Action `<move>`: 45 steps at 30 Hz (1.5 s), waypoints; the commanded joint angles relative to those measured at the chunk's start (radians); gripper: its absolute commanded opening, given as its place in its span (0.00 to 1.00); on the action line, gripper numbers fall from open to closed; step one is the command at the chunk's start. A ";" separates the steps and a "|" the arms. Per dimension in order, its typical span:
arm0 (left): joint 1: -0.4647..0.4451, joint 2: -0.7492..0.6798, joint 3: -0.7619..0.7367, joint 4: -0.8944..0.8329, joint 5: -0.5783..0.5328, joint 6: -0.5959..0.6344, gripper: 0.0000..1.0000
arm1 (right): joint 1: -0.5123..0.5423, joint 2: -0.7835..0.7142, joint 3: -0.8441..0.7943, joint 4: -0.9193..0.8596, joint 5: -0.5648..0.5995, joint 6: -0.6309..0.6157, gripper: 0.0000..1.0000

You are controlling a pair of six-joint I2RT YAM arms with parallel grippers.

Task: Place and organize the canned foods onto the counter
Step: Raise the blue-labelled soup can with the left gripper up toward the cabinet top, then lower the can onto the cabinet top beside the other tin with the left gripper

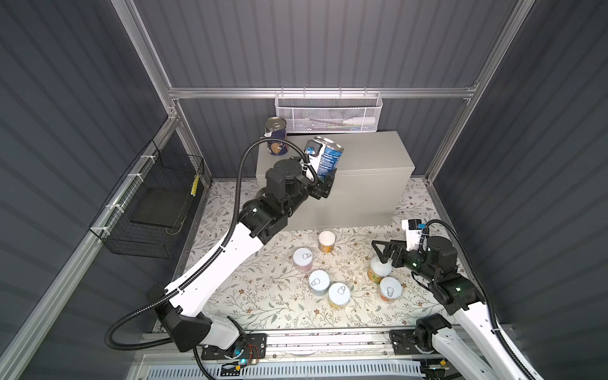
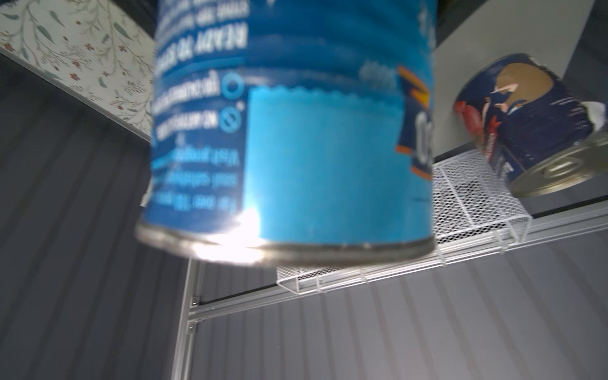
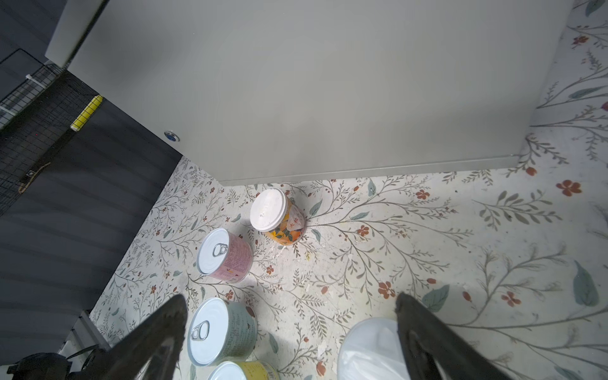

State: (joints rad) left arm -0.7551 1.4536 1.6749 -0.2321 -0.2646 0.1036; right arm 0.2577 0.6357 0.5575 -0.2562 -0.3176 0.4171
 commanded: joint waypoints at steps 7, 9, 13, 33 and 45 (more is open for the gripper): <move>0.167 0.008 0.082 0.181 0.052 -0.008 0.65 | 0.000 -0.006 -0.015 -0.003 0.020 -0.036 0.99; 0.196 -0.001 0.045 0.227 0.060 -0.017 0.65 | 0.000 -0.006 -0.020 0.004 0.017 -0.034 0.99; 0.231 -0.015 -0.021 0.312 0.034 -0.010 0.65 | 0.000 0.005 -0.026 0.008 0.017 -0.032 0.99; 0.306 -0.024 -0.340 0.628 -0.120 -0.044 0.68 | 0.000 0.026 -0.019 -0.015 0.020 -0.044 0.99; 0.312 0.090 -0.313 0.665 -0.142 -0.050 0.72 | 0.000 0.006 -0.009 -0.042 -0.008 -0.039 0.99</move>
State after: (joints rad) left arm -0.4503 1.5146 1.3304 0.3843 -0.3763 0.0601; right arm 0.2577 0.6540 0.5385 -0.2691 -0.3107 0.3916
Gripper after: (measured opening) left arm 0.862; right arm 0.990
